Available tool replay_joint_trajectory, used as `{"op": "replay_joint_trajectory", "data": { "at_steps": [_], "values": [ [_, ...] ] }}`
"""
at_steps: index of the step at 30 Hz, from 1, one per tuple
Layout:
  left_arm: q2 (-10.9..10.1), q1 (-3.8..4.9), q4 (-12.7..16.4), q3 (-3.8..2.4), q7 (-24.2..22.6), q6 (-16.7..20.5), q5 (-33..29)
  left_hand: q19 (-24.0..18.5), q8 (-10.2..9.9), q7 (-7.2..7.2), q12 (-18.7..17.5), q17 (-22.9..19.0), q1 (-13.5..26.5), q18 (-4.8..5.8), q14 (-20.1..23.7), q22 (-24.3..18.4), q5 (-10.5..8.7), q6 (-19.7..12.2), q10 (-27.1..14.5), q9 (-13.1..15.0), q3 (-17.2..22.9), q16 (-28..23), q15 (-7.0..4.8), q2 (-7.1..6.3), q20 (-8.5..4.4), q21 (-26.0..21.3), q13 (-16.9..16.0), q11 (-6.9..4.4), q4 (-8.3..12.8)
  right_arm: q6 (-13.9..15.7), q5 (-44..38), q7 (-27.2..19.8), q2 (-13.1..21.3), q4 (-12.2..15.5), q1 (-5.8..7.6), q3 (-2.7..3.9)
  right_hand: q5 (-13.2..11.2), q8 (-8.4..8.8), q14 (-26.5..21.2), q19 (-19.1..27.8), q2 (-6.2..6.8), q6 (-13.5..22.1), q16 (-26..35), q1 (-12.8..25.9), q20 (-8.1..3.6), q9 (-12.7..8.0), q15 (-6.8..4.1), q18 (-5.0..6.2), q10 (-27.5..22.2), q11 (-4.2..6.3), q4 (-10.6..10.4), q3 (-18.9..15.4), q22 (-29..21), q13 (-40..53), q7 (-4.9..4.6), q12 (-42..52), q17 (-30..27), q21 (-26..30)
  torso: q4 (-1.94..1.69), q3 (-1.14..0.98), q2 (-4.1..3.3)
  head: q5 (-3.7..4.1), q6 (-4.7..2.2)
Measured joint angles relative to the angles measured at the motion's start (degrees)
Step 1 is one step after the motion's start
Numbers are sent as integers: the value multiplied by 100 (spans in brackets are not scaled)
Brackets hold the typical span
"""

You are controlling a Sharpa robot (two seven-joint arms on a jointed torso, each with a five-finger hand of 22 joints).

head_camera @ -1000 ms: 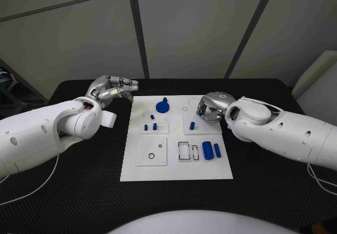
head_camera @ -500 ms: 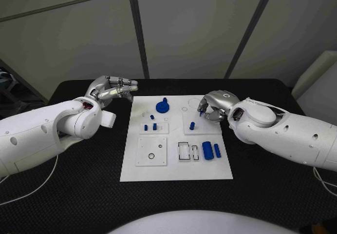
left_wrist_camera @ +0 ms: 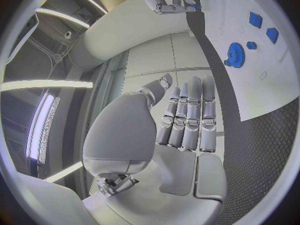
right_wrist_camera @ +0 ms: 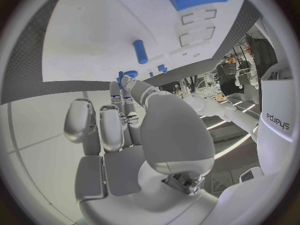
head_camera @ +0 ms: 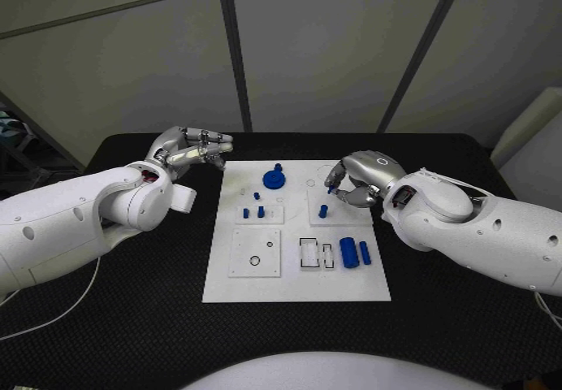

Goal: Assemble the parts on the task board

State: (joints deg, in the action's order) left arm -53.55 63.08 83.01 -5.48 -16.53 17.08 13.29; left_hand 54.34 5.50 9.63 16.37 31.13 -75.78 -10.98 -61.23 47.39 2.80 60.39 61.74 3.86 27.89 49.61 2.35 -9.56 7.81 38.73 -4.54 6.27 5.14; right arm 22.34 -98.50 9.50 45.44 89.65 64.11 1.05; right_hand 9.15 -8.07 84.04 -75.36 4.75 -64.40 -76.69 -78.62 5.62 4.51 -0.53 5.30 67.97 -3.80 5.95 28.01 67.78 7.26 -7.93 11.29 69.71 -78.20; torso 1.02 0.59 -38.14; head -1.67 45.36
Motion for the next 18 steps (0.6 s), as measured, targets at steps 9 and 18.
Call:
{"op": "replay_joint_trajectory", "data": {
  "at_steps": [9,18],
  "values": [
    [60,0,16,0,-3,-18,0,0,0,20,0,-10,0,0,0,-5,0,-21,0,0,0,0,0,0,0,0,0,0,0,67,162,-5,-126,698,0,0,24,12,0,0,0,0,-20,0,0,0,0,0,0,0,15,15,10,-4,0,0,-1,-25,-3,0,1,-99,-17],
    [146,0,30,0,-7,-33,-2,0,0,20,22,-9,0,0,0,-5,0,-20,0,1,0,0,0,0,0,0,0,0,0,42,329,-8,-516,719,-95,-2,24,15,0,0,0,1,-19,0,0,0,0,1,0,0,15,15,10,-7,1,-1,-1,-25,-12,13,4,-240,8]
  ]
}}
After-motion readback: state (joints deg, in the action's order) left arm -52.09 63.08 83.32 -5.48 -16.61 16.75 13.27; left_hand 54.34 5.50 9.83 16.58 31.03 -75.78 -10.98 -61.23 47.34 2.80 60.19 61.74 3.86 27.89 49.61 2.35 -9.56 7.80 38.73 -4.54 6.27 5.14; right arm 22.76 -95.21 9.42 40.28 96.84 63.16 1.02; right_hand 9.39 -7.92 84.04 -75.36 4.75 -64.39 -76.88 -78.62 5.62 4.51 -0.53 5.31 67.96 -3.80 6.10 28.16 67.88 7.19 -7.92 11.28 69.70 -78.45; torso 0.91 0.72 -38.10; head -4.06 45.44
